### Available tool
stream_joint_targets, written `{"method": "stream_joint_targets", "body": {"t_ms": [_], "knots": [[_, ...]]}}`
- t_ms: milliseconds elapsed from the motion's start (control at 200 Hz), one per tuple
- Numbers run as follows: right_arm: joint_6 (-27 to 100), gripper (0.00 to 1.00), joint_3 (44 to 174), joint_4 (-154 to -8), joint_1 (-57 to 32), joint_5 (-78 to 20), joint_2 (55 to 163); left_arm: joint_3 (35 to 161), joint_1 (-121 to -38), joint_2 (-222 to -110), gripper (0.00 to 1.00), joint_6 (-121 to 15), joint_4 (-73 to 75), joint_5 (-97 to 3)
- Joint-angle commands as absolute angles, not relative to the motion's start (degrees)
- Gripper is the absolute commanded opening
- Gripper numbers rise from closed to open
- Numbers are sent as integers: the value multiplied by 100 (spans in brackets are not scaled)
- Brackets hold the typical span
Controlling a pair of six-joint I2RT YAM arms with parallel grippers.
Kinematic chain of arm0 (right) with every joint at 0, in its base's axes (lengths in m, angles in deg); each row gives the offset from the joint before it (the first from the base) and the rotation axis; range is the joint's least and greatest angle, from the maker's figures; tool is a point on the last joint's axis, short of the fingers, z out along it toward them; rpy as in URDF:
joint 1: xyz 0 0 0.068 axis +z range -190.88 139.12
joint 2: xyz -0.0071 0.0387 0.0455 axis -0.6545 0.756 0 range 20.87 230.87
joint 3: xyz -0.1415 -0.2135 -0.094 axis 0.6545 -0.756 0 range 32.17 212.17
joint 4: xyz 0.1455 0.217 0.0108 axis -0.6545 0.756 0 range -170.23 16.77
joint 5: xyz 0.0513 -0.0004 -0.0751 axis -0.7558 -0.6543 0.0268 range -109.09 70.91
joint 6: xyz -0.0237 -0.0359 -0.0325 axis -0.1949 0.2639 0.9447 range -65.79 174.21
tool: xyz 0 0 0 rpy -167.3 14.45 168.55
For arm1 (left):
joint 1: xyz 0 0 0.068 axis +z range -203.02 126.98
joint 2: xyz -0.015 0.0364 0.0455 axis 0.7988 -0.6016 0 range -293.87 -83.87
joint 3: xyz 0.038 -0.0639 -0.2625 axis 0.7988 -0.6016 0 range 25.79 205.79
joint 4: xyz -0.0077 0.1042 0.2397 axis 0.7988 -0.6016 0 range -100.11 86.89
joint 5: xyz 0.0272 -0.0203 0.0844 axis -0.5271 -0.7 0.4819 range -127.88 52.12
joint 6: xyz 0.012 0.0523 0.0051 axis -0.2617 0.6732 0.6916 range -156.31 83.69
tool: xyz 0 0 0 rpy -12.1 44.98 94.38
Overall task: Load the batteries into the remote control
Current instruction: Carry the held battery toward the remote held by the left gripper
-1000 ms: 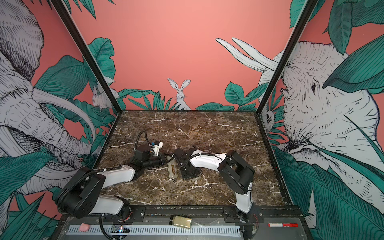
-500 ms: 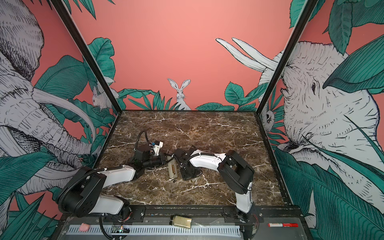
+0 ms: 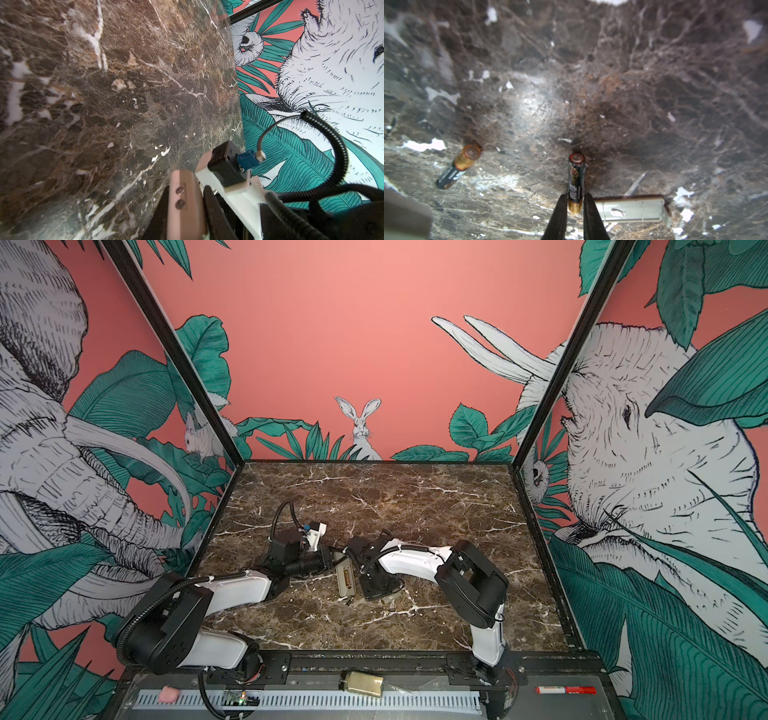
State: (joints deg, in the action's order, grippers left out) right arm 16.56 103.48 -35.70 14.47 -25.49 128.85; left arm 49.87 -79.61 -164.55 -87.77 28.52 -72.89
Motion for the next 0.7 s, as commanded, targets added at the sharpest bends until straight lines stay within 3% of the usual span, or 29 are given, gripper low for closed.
{"method": "stream_joint_targets", "body": {"t_ms": [0, 540, 690], "knots": [[1688, 16, 10458, -3492, 1435, -2573, 13047, 4961, -7991, -16386, 0, -8759, 2977, -7304], [1712, 0, 10465, -3639, 1434, -2464, 12504, 4960, -7989, -16460, 0, -8790, 3113, -7335], [1727, 0, 10586, -3567, 1431, -2427, 12253, 4908, -7991, -16503, 0, -8884, 3311, -7381]]}}
